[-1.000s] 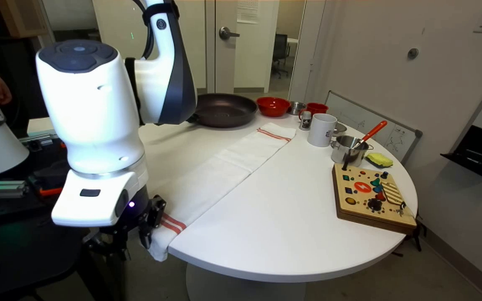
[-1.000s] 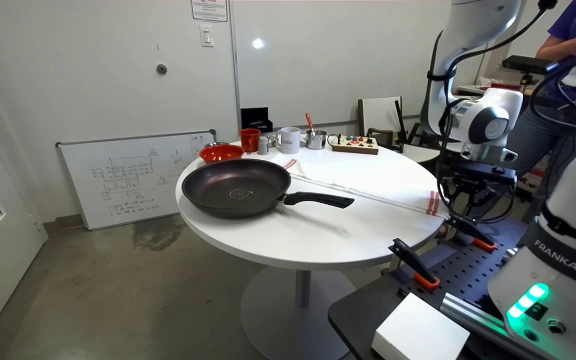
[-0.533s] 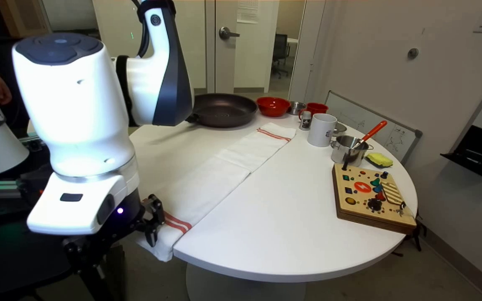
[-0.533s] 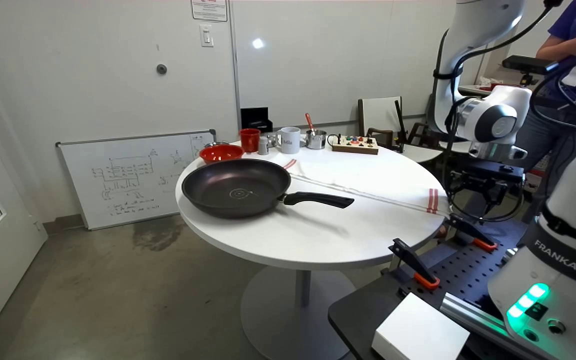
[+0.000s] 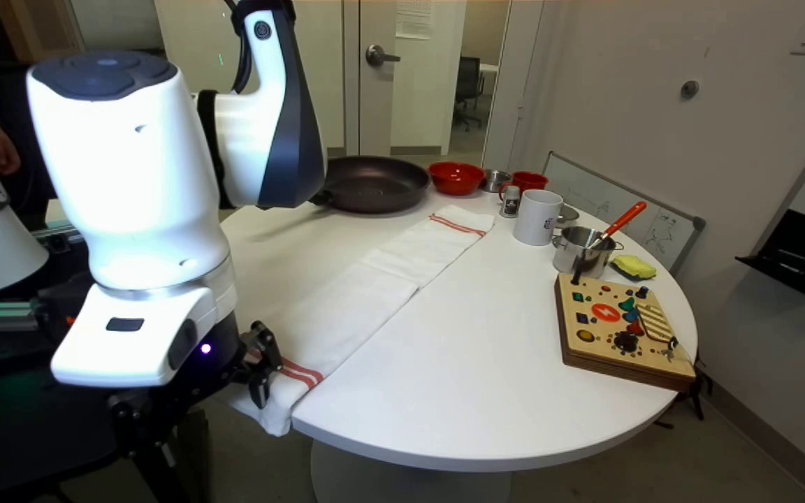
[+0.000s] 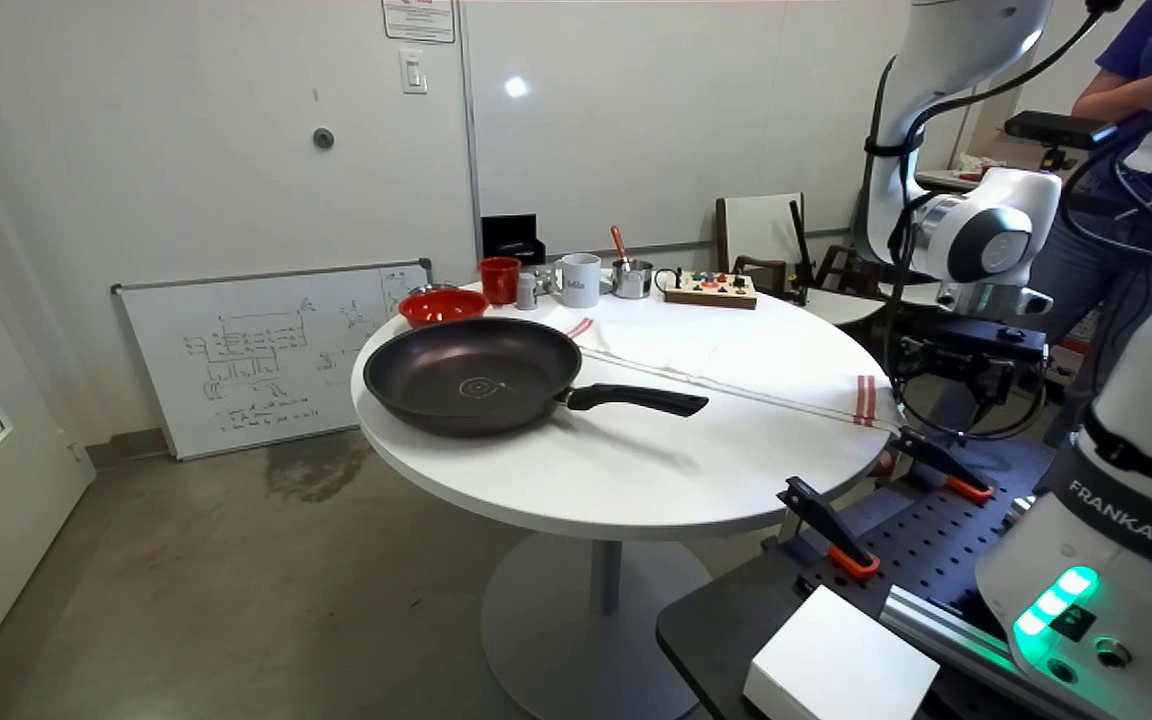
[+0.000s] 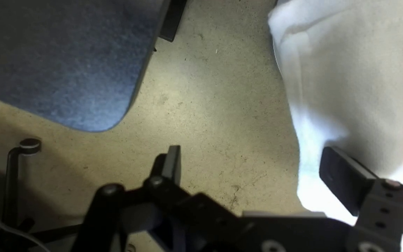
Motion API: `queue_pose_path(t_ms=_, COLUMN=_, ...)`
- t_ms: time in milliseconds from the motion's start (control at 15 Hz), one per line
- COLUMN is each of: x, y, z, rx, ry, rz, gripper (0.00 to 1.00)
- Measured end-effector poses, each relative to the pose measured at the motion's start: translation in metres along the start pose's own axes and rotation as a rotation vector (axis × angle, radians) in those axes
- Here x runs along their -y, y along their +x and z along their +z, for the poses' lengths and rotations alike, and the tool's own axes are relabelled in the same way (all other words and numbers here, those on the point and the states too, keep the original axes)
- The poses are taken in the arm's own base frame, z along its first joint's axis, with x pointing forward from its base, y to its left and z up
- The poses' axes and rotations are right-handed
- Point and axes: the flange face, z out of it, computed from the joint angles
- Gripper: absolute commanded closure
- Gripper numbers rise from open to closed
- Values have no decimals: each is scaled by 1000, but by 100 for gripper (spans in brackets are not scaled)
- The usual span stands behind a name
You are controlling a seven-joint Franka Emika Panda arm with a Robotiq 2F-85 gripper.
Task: Fold the towel in half
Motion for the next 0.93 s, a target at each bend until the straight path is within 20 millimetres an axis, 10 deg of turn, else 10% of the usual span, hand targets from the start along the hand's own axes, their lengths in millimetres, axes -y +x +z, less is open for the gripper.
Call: queue_pose_path(t_ms=933, x=27, y=19, z=-16, rx=34, ry=-195, rz=9, gripper=0)
